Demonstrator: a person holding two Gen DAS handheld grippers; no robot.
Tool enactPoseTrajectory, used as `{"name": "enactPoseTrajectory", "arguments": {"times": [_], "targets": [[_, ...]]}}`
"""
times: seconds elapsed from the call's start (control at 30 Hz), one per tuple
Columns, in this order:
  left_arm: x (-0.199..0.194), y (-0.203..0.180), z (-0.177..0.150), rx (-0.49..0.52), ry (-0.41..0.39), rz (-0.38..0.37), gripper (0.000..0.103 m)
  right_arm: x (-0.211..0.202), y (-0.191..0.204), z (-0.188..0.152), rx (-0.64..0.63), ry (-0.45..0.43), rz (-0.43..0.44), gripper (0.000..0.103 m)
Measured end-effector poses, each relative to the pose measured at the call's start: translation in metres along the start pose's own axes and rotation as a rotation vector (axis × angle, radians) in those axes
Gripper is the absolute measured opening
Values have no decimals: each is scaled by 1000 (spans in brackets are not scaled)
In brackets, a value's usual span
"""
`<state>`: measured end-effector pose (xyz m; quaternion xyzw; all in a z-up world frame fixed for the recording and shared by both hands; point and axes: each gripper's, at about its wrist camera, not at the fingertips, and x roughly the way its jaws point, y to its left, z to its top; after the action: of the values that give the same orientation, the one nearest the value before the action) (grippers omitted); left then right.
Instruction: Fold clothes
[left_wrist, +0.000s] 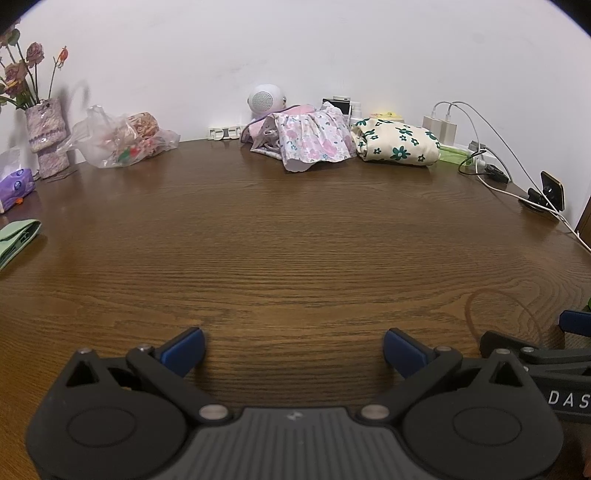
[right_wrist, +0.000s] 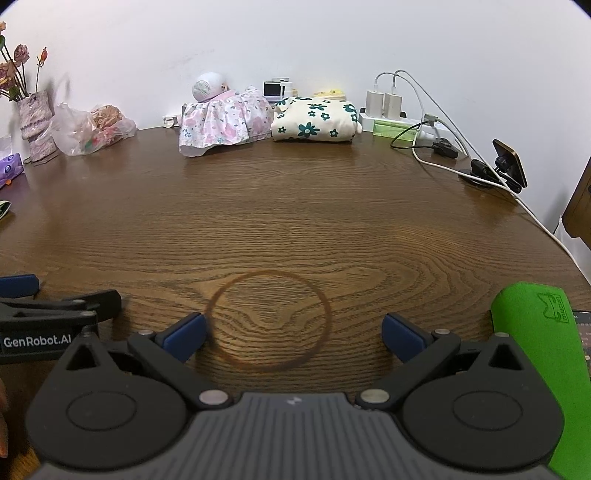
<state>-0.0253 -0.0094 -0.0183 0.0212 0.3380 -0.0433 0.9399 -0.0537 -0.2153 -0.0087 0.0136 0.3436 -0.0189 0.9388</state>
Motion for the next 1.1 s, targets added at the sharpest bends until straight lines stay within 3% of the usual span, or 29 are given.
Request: {"name": "enactPoseTrajectory", "arguments": {"times": [1.1], "targets": [[1, -3, 0, 10, 0, -7, 103, -3, 0, 0, 4, 1, 2, 102]]}}
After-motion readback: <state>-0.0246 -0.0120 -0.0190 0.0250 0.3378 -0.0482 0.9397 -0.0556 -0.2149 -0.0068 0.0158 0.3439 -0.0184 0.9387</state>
